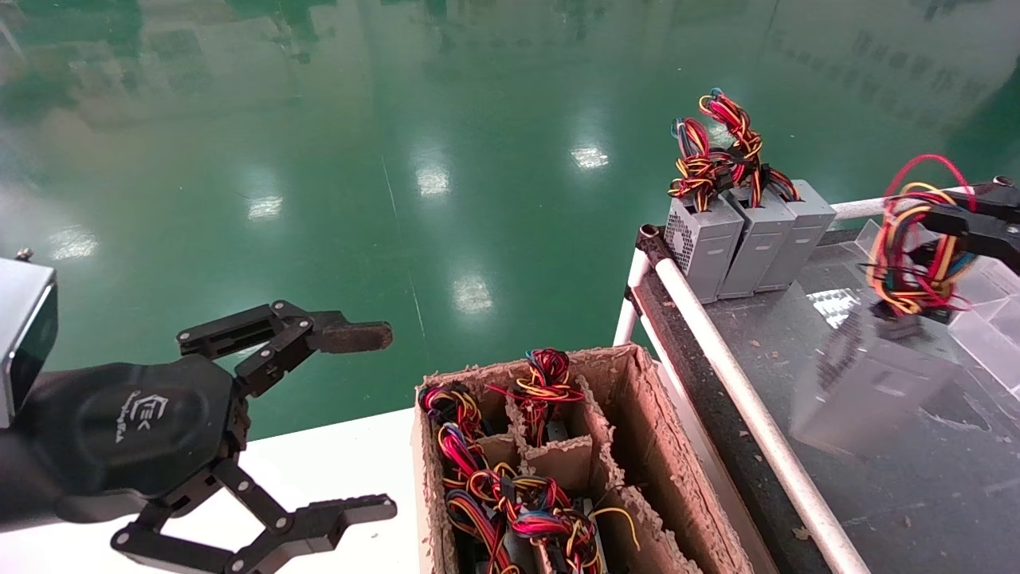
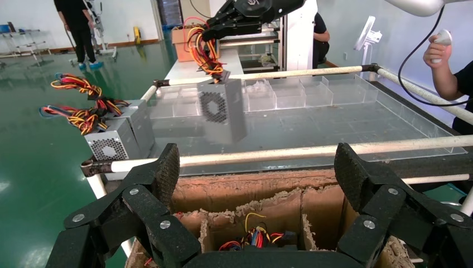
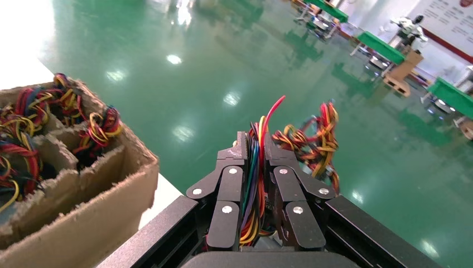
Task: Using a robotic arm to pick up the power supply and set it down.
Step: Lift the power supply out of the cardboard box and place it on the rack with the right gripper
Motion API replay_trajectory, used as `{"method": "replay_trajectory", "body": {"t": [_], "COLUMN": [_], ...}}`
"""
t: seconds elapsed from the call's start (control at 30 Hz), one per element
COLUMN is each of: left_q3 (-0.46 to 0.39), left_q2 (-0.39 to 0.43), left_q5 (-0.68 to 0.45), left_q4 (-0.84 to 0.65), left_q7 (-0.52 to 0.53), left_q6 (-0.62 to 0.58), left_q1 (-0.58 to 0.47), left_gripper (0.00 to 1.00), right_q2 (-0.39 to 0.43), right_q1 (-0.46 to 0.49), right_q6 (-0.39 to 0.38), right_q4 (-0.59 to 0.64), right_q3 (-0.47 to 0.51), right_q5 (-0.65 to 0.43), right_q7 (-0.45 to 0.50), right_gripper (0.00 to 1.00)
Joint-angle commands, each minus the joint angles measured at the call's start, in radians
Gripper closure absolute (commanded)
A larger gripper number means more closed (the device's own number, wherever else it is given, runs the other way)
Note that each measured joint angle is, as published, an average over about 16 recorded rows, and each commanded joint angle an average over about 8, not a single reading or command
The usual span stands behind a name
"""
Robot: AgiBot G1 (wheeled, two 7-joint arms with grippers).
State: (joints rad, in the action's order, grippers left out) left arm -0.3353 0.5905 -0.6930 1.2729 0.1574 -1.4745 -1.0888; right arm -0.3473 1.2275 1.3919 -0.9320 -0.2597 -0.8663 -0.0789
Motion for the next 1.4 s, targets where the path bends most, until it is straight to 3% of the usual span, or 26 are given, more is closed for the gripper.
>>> {"method": "replay_trajectory", "body": {"t": [0.03,0.27,0.5,0.87,1.4], "left_q3": [0.000,0.000,0.000,-0.001,-0.001], "left_q2": [0.000,0.000,0.000,0.000,0.000], "left_q5": [0.000,0.000,0.000,0.000,0.001], "left_q4": [0.000,0.000,0.000,0.000,0.000], "left_q7": [0.000,0.000,0.000,0.000,0.000], "left_q6": [0.000,0.000,0.000,0.000,0.000], "left_q1": [0.000,0.000,0.000,0.000,0.000], "left_gripper": [0.00,0.00,0.00,0.00,0.00], "right_q2": [0.010,-0.036,-0.112,-0.279,-0.488], "right_q1": [-0.002,-0.004,0.056,0.250,0.495], "right_q6": [0.007,0.012,0.015,-0.004,-0.056], "right_q4": [0.022,0.064,0.112,0.292,0.644], "right_q3": [0.002,-0.028,-0.067,-0.137,-0.222], "right_q5": [-0.003,-0.039,-0.096,-0.226,-0.379], "right_q7": [-0.011,-0.029,-0.037,-0.083,-0.232], "right_gripper": [1.00,1.00,1.00,1.00,1.00]}}
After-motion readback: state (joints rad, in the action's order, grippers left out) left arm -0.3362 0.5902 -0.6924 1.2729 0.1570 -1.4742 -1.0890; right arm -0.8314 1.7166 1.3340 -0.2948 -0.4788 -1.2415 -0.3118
